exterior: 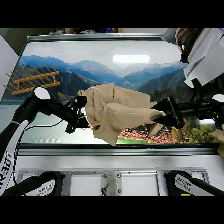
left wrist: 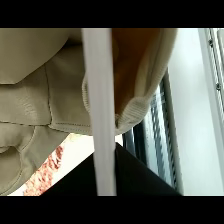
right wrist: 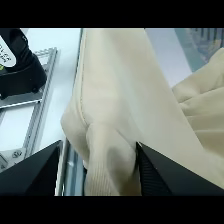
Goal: Fold the clothes and pants, and hang the long-sleeved shirts on hangers.
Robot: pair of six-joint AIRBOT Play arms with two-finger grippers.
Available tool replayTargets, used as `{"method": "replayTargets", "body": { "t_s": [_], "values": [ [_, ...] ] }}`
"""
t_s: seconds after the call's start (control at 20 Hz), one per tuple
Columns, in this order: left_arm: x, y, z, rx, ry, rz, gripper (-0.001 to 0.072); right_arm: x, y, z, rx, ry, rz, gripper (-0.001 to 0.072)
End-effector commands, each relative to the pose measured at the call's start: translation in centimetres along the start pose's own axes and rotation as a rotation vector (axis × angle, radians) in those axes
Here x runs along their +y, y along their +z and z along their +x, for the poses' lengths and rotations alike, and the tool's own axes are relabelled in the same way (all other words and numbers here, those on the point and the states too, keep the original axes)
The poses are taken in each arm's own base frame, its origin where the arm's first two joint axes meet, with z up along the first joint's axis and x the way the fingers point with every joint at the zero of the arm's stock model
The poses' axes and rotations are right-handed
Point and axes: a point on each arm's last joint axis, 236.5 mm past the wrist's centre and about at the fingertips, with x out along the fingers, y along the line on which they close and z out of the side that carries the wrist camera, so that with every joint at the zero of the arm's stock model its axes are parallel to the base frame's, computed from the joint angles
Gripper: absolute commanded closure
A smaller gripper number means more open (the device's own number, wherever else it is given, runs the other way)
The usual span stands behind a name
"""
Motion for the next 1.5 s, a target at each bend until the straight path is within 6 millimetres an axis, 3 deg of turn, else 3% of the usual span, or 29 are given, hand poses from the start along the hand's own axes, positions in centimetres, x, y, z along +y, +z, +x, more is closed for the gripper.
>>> {"method": "replayTargets", "body": {
  "t_s": [0.0,0.35,1.45],
  "values": [
    [0.0,0.0,0.0,0.0,0.0,-0.001,0.0687,-0.3,-0.6,2.1,0.02,0.031,0.005,0.0195],
    [0.0,0.0,0.0,0.0,0.0,-0.001,0.0687,-0.4,-0.8,4.6,0.054,0.044,0.013,0.0195],
    [-0.2,0.0,0.0,-0.001,-0.008,-0.001,0.0686,-0.4,-0.5,4.6,0.04,0.044,0.01,0.0195]
  ]
}}
